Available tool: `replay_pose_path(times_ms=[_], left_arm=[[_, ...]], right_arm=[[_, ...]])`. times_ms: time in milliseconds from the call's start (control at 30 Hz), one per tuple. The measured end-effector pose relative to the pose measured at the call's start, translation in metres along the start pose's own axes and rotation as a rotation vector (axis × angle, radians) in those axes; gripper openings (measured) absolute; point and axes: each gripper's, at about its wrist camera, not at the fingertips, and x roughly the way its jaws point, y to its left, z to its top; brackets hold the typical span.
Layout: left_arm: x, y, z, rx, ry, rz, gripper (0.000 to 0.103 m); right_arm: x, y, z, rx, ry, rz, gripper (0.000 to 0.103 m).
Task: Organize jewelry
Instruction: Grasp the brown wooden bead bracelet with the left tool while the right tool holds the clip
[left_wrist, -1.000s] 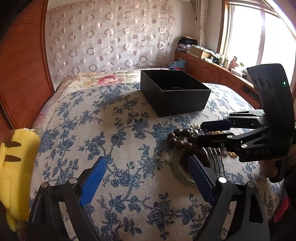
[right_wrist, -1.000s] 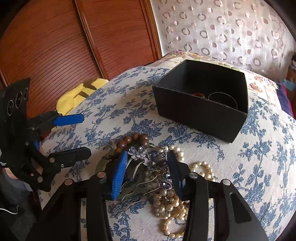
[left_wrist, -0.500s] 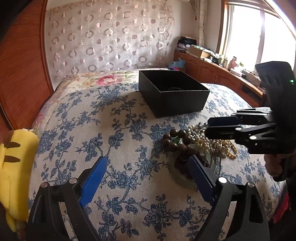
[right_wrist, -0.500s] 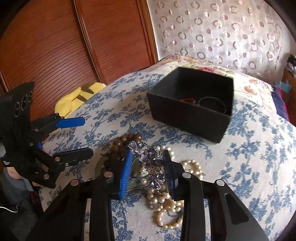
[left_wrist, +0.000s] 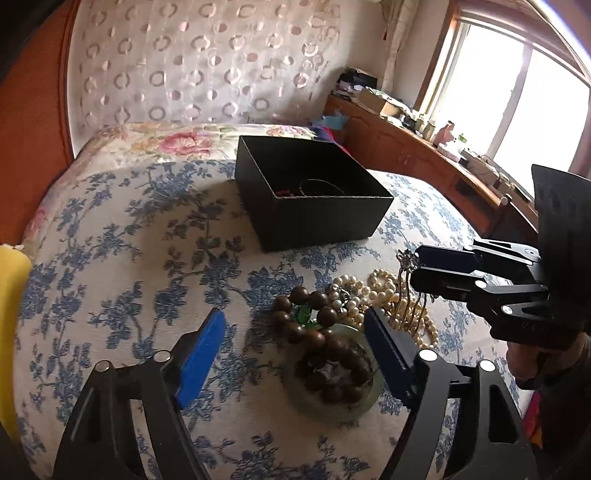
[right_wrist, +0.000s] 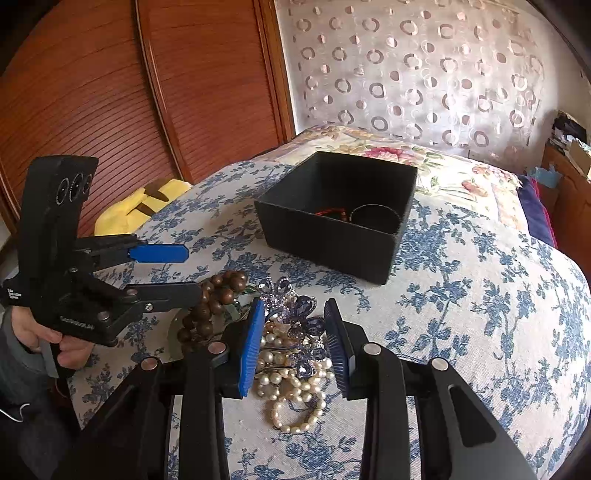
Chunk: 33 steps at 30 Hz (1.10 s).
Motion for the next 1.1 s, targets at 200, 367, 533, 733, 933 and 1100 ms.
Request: replay_pose_path(times_ms=[200, 367, 533, 733, 933, 1100], left_arm=[[0.014, -0.005, -0.003, 0.002, 0.044, 0.020, 0.055], [0.016, -0.006, -0.003, -0.013, 0.050, -0.008, 0.034], [0.006, -0.009, 0.001, -0.001, 0.011, 0.014, 0.002], [0.004, -0.002, 0.002, -0.010, 0.015, 0.028, 0.000], [0.009, 0.004, 0.008, -0.044, 0.035, 0.014, 0.004], [0.022, 0.001, 0.014, -0.024, 0.079, 0.036, 0.021]], right_arm=[[-0.005, -0.006, -0.001, 0.008, -0.004, -0.006, 0.036], [-0.006, -0.008, -0.001, 0.010, -0.002, -0.008, 0.035], [-0.006, -0.008, -0.001, 0.015, -0.007, -0.010, 0.035], [-0.005, -0.008, -0.001, 0.019, -0.006, -0.011, 0.035], [-0.005, -0.007, -0.002, 0.017, -0.008, -0.014, 0.035], [-0.004, -0.007, -0.002, 0.022, -0.006, -0.010, 0.035]])
